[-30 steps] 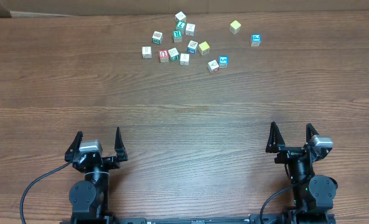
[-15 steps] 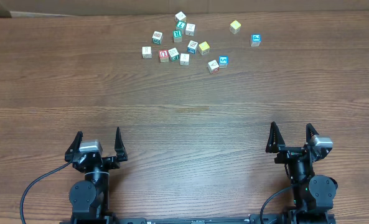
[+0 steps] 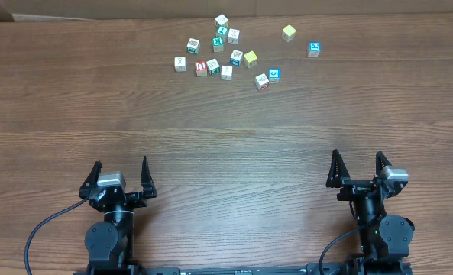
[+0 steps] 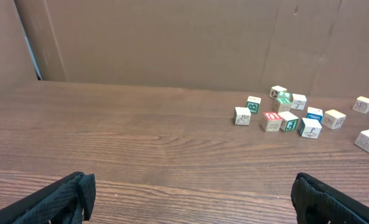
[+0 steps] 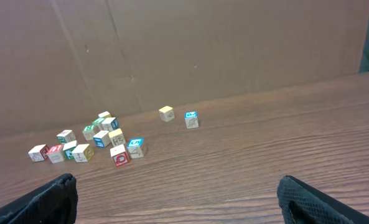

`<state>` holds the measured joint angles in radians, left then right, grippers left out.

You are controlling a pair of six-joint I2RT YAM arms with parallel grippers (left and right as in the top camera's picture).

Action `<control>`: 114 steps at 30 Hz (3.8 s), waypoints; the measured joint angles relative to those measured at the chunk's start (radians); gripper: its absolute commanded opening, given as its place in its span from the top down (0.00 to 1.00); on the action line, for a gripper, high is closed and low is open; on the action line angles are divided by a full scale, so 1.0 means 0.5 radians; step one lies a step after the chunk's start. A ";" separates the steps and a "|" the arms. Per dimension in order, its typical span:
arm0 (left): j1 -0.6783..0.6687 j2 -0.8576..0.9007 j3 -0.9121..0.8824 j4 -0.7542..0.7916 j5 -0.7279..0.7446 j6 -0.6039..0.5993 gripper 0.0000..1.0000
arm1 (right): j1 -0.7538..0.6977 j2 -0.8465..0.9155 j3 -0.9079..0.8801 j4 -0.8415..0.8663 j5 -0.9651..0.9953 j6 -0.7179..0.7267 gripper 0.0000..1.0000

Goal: Form a horizontal line

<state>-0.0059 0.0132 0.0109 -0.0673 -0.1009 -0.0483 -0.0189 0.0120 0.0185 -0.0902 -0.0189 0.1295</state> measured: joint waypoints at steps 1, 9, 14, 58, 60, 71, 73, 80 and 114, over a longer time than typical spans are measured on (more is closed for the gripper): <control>0.000 0.000 0.000 0.000 0.000 0.000 0.01 | 0.000 0.000 0.000 0.000 0.000 0.001 0.00; 0.001 0.000 -0.001 0.027 0.072 0.009 0.01 | 0.000 0.000 0.000 0.000 0.000 0.001 0.00; 0.001 0.000 0.010 -0.001 0.298 0.016 0.00 | 0.000 0.000 0.000 0.001 0.000 0.000 0.00; -0.197 2.954 3.362 -1.482 0.814 0.168 0.00 | 0.000 -0.002 0.000 -0.001 0.000 0.001 0.00; -0.197 3.059 3.362 -1.427 0.739 0.125 0.00 | 0.000 -0.002 0.000 0.001 0.000 0.001 0.00; -0.198 3.883 3.362 -0.989 0.385 -0.117 0.00 | 0.000 -0.002 0.000 0.002 -0.001 0.001 0.00; -0.198 4.033 3.362 -0.871 0.377 -0.130 0.00 | 0.000 -0.002 0.000 0.002 0.000 0.000 0.00; -0.221 4.373 3.362 -0.481 0.194 -0.145 0.00 | 0.000 -0.002 0.000 0.000 0.000 0.001 0.00; -0.251 3.745 3.395 -0.908 -0.098 -0.092 0.82 | 0.000 -0.002 0.000 0.002 -0.001 0.002 0.00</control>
<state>-0.1314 1.8858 1.7084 -0.5213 -0.1497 -0.0944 -0.0189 0.0109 0.0185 -0.0895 -0.0193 0.1303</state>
